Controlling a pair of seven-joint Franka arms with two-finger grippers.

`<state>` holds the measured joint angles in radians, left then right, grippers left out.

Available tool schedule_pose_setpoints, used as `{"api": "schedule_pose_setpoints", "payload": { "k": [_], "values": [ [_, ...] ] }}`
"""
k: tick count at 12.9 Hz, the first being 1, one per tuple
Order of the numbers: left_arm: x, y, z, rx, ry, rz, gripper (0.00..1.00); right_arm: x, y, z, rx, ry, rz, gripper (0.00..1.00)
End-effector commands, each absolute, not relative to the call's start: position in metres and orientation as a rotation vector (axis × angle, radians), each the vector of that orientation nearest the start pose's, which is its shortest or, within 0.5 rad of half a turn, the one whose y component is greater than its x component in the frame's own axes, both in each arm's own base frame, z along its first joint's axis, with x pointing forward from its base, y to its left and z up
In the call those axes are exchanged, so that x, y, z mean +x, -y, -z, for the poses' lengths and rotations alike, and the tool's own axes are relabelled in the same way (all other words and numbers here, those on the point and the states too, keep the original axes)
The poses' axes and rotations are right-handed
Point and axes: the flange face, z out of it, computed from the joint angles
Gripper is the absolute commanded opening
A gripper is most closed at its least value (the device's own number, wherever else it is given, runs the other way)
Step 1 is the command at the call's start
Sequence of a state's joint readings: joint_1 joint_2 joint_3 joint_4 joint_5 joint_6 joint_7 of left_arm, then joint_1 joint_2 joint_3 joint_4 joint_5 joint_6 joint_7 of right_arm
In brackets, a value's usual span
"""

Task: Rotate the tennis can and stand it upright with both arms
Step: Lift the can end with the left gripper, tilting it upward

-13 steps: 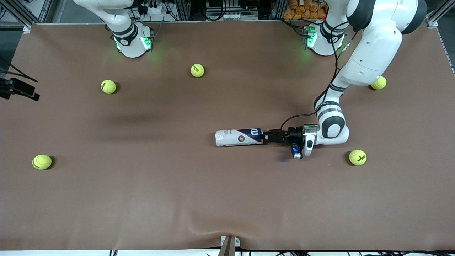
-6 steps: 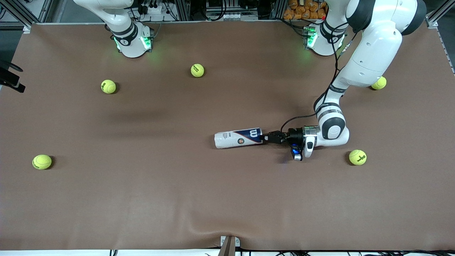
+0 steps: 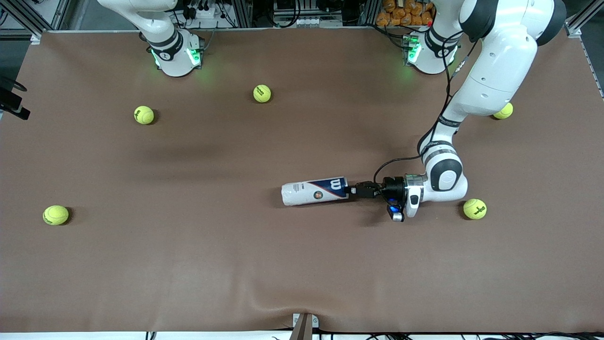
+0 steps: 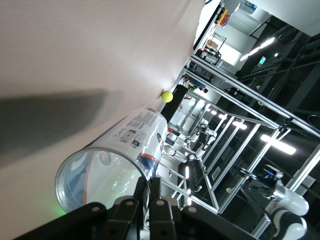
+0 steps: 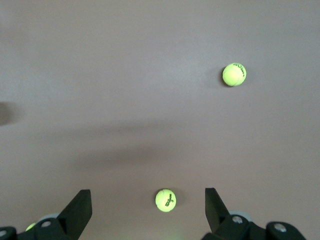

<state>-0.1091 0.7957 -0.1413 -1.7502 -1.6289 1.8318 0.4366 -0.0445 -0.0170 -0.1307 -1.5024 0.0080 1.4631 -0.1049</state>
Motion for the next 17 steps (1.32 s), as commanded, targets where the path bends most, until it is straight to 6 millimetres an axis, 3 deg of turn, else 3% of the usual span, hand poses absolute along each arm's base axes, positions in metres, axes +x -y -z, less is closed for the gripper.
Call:
{"api": "schedule_pose_setpoints", "payload": {
  "k": [1,10,14,17],
  "values": [
    [0.611,0.232,-0.199,1.605,-0.490,0.451,0.00,0.531,0.089,-0.660,-3.107,-0.090,-0.048,1.00],
    [0.631,0.270,-0.311,1.835,-0.687,0.647,0.00,0.534,0.087,-0.661,-3.057,-0.101,-0.022,1.00],
    [0.637,0.309,-0.363,2.005,-0.789,0.721,0.00,0.534,0.087,-0.659,-3.057,-0.099,-0.029,1.00],
    [0.632,0.332,-0.383,2.151,-0.881,0.723,0.00,0.534,0.086,-0.659,-3.057,-0.097,-0.027,1.00]
  ]
}}
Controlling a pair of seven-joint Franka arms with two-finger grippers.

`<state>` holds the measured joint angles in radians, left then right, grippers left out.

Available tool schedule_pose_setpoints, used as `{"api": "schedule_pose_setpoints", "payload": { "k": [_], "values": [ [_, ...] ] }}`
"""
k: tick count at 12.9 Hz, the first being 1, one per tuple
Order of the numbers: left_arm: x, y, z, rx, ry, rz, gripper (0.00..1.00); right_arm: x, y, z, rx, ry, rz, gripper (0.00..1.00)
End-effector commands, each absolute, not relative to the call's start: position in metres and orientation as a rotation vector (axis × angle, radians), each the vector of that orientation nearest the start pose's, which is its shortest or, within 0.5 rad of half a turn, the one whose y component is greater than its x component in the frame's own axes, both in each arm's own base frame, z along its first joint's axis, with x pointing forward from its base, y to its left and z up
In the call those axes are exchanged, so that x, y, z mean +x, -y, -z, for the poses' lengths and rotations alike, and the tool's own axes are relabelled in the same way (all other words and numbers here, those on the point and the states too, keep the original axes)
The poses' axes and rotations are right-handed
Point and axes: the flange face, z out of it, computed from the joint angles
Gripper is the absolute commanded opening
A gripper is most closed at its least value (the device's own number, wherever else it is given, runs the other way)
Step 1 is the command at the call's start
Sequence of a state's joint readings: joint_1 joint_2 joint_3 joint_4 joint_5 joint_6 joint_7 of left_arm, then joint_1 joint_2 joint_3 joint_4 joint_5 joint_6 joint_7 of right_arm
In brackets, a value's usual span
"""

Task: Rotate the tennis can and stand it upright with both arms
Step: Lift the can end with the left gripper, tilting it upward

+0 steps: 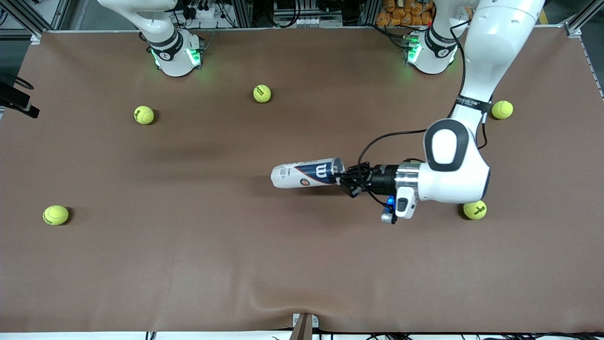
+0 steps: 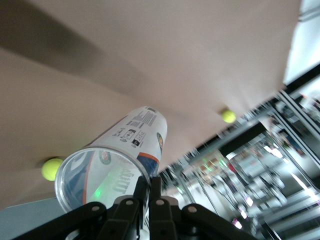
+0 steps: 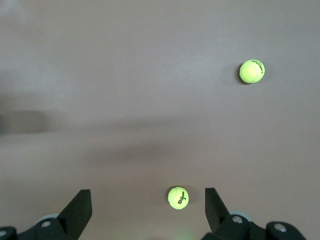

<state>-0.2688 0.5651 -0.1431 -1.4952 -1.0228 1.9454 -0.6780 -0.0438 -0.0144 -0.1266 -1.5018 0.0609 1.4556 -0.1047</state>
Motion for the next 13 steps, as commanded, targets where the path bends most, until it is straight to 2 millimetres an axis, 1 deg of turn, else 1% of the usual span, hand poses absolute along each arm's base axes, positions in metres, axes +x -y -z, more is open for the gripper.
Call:
{"api": "schedule_pose_setpoints", "payload": {
  "k": [1,2,5,6,8,11,13],
  "values": [
    [0.631,0.335,-0.385,2.193,-0.913,0.715,0.00,0.534,0.086,-0.659,-3.057,-0.097,-0.027,1.00],
    [0.631,0.335,-0.389,2.234,-0.932,0.697,0.00,0.534,0.087,-0.659,-3.057,-0.099,-0.029,1.00],
    [0.615,0.362,-0.399,2.369,-0.955,0.654,0.00,0.534,0.086,-0.659,-3.058,-0.090,-0.032,1.00],
    [0.610,0.369,-0.399,2.403,-0.970,0.644,0.00,0.534,0.086,-0.659,-3.059,-0.090,-0.030,1.00],
    [0.600,0.389,-0.405,2.492,-0.947,0.582,0.00,0.534,0.086,-0.659,-3.058,-0.087,-0.032,1.00],
    [0.590,0.405,-0.404,2.604,-0.955,0.498,0.00,0.534,0.086,-0.659,-3.059,-0.085,-0.029,1.00],
    [0.579,0.420,-0.400,2.649,-0.937,0.483,0.00,0.534,0.086,-0.659,-3.059,-0.085,-0.029,1.00]
  ]
}}
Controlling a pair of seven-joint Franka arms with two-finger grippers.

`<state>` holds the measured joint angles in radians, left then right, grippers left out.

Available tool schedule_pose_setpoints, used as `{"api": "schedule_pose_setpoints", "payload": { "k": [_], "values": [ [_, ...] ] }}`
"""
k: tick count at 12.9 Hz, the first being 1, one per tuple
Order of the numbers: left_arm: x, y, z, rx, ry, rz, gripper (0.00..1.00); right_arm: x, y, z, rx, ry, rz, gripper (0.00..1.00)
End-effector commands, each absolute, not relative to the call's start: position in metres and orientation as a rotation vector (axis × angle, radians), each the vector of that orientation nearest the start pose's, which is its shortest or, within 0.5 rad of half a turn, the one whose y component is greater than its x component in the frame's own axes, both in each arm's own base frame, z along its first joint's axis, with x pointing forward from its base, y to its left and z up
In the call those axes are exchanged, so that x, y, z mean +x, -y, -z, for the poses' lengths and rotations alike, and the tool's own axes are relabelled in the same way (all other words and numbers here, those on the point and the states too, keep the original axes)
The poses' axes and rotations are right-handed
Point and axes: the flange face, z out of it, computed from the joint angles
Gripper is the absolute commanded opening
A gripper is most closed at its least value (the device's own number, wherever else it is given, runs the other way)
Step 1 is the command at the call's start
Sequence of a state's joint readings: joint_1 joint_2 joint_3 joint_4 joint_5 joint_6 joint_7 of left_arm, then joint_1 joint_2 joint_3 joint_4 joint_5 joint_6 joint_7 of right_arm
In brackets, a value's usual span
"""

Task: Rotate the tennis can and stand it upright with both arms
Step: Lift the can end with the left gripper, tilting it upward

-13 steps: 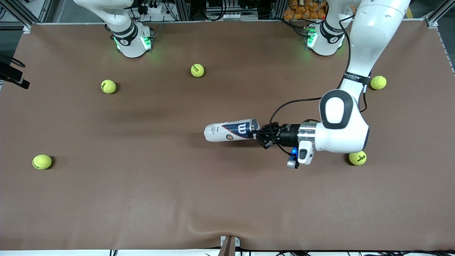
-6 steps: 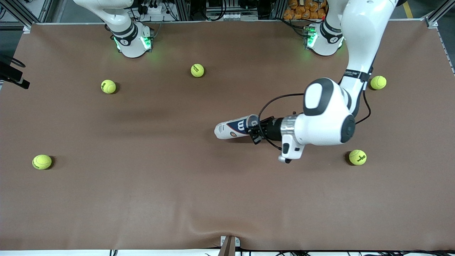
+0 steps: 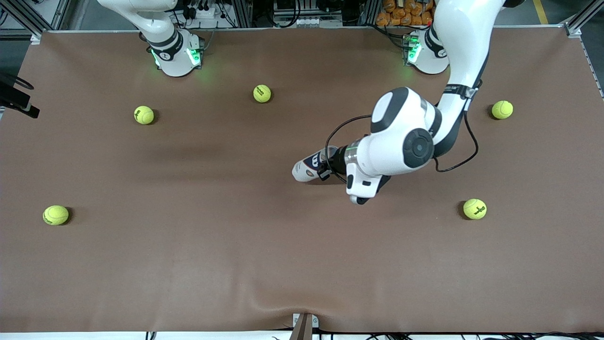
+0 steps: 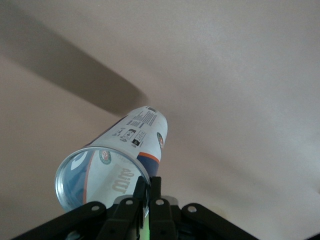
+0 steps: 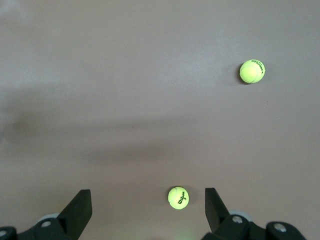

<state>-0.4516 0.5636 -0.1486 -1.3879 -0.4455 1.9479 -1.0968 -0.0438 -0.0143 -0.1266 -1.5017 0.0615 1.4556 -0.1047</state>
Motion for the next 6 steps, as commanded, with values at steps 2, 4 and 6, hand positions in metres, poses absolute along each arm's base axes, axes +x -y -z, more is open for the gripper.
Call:
{"api": "schedule_pose_setpoints", "payload": {
  "k": [2,4,6],
  "values": [
    [0.569,0.434,-0.394,-3.160,1.082,-0.521,0.00,0.534,0.086,-0.659,-3.059,-0.085,-0.032,1.00],
    [0.563,0.451,-0.387,-3.110,1.060,-0.537,0.00,0.534,0.086,-0.659,-3.059,-0.085,-0.029,1.00],
    [0.557,0.457,-0.387,-3.087,1.042,-0.550,0.00,0.534,0.086,-0.659,-3.059,-0.085,-0.029,1.00]
  ]
}}
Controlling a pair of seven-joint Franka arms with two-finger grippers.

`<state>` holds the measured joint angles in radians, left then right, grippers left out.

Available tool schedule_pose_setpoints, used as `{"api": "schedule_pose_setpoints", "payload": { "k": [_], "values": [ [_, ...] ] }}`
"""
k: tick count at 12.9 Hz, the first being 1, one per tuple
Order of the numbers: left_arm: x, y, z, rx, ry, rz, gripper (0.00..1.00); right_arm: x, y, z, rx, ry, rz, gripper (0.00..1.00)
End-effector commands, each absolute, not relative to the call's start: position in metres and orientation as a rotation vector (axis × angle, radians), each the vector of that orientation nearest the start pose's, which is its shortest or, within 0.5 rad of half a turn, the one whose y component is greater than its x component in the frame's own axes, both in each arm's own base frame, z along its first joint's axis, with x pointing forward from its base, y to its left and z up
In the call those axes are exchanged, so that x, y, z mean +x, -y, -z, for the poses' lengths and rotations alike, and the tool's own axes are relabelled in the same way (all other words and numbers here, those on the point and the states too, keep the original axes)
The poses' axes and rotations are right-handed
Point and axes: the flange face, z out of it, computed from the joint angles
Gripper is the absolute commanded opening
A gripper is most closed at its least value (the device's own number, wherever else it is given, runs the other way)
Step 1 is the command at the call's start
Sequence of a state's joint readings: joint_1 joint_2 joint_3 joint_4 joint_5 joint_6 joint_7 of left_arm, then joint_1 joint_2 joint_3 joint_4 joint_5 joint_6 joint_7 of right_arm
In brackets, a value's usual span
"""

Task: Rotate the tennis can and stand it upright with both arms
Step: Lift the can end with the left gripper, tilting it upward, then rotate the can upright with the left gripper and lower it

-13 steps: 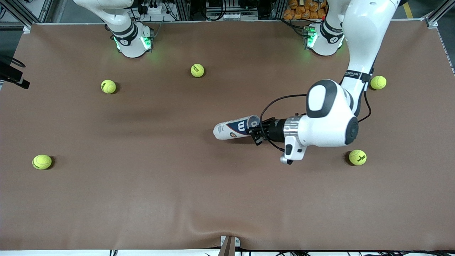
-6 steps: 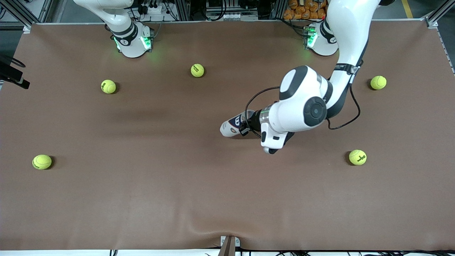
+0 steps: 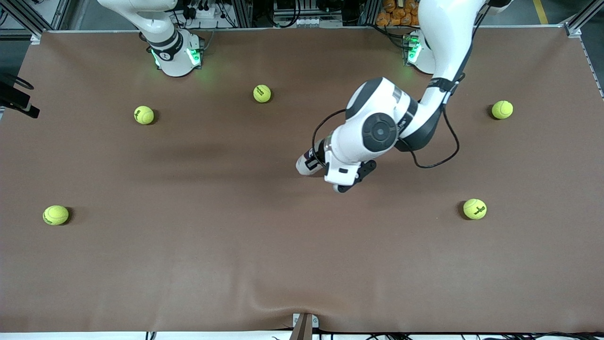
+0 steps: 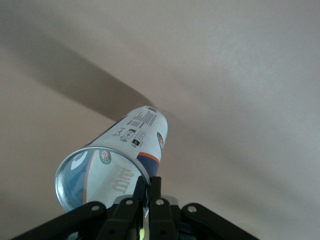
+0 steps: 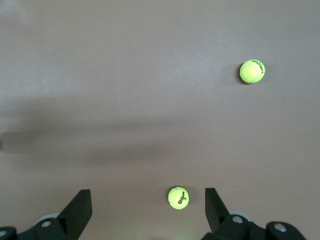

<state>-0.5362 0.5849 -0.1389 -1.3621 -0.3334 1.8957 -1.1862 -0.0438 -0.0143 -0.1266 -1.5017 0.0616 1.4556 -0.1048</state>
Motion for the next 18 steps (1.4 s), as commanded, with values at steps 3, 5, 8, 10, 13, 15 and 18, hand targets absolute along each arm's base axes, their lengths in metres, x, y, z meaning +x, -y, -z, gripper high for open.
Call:
{"api": "schedule_pose_setpoints", "payload": {
  "k": [3,5,8,10,13,15,18],
  "values": [
    [0.537,0.480,-0.376,-3.029,1.037,-0.509,0.00,0.534,0.086,-0.659,-3.059,-0.085,-0.029,1.00],
    [0.531,0.489,-0.380,-2.997,1.061,-0.427,0.00,0.534,0.086,-0.659,-3.059,-0.085,-0.029,1.00],
    [0.525,0.505,-0.387,-2.959,1.125,-0.315,0.00,0.534,0.086,-0.659,-3.059,-0.083,-0.032,1.00],
    [0.518,0.515,-0.392,-2.945,1.164,-0.266,0.00,0.534,0.086,-0.659,-3.059,-0.081,-0.029,1.00],
    [0.511,0.532,-0.399,-2.945,1.182,-0.175,0.00,0.534,0.086,-0.659,-3.059,-0.083,-0.029,1.00],
    [0.510,0.535,-0.396,-2.946,1.176,-0.163,0.00,0.534,0.086,-0.659,-3.059,-0.083,-0.029,1.00],
    [0.513,0.538,-0.384,-2.955,1.183,-0.143,0.00,0.535,0.086,-0.657,-3.059,-0.083,-0.034,1.00]
  ]
}}
